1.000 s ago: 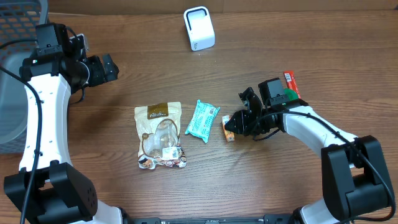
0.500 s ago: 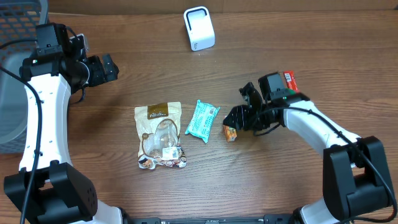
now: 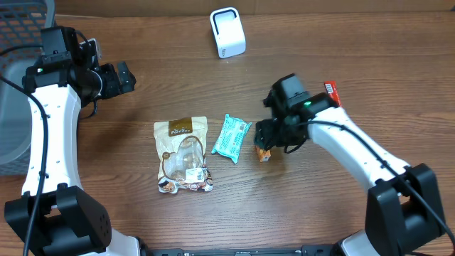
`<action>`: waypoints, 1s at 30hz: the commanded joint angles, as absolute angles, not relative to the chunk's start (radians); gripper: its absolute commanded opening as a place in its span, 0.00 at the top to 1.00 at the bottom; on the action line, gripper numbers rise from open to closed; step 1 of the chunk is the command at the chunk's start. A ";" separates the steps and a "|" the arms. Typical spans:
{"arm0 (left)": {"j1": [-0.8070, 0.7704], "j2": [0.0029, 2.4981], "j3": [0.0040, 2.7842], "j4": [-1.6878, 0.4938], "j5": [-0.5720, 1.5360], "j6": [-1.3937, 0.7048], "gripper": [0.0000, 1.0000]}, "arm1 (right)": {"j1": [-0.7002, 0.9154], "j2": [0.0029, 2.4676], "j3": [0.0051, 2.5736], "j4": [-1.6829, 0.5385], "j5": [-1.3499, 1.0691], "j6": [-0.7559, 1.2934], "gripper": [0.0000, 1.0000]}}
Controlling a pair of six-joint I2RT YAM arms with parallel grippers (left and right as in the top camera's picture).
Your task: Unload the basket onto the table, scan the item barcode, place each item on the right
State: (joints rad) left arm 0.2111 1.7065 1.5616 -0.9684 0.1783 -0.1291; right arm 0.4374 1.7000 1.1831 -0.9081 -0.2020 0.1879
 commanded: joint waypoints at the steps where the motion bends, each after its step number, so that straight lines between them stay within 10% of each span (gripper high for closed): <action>1: 0.209 1.707 1.564 -0.968 0.172 -0.138 0.00 | 0.500 1.699 1.197 -0.907 -0.029 0.223 0.31; 20: 0.209 1.707 1.564 -0.968 0.172 -0.138 0.00 | 0.557 1.783 1.187 -0.899 0.040 0.262 0.32; 30: 0.209 1.707 1.564 -0.968 0.172 -0.138 0.00 | 0.557 1.783 1.185 -0.896 0.040 0.263 0.78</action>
